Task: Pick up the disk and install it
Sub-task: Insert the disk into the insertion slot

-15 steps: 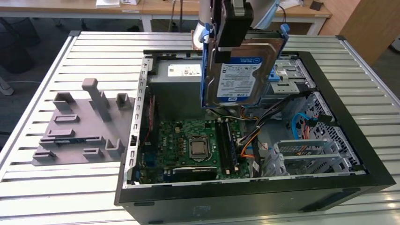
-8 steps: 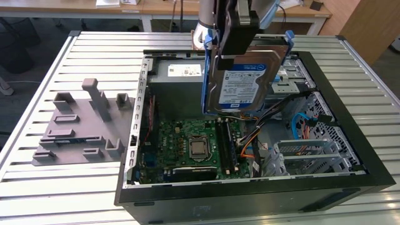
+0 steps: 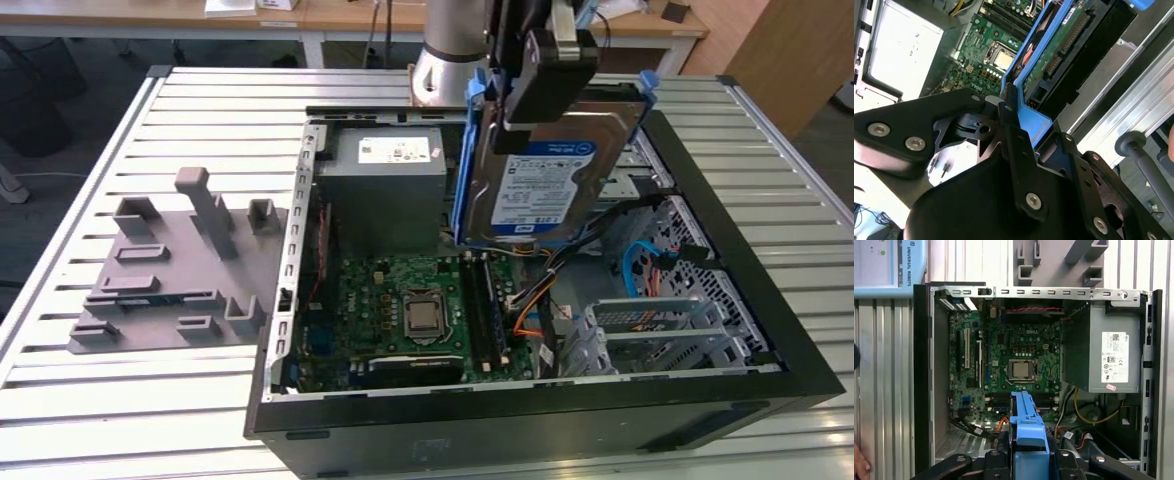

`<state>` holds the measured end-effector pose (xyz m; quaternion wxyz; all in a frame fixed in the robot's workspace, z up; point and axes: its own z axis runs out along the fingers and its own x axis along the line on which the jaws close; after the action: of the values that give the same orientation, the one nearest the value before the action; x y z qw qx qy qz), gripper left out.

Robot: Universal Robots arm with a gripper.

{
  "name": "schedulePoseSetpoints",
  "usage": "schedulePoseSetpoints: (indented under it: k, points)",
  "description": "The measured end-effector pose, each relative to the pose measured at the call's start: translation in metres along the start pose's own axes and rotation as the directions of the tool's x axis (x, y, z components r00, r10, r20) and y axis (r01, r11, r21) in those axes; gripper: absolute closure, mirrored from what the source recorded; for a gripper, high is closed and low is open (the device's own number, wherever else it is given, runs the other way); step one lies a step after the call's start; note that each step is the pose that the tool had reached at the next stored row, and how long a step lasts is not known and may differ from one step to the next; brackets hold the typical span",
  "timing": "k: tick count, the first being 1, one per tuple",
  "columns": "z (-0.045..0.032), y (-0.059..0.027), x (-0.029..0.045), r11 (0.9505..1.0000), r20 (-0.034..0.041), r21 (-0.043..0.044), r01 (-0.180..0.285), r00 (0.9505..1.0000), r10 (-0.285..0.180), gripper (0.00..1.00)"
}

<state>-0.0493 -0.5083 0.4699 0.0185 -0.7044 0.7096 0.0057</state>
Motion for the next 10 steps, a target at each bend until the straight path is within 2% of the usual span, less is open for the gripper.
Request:
schedulePoseSetpoints:
  k: [3, 10]
  points:
    - [0.001, -0.0008, 0.0041, 1.0, 0.0002, 0.0002, -0.001, 1.0, 0.001, 0.64]
    - [0.0036, -0.0008, 0.0189, 1.0, 0.0004, 0.0002, -0.003, 1.0, 0.003, 0.64]
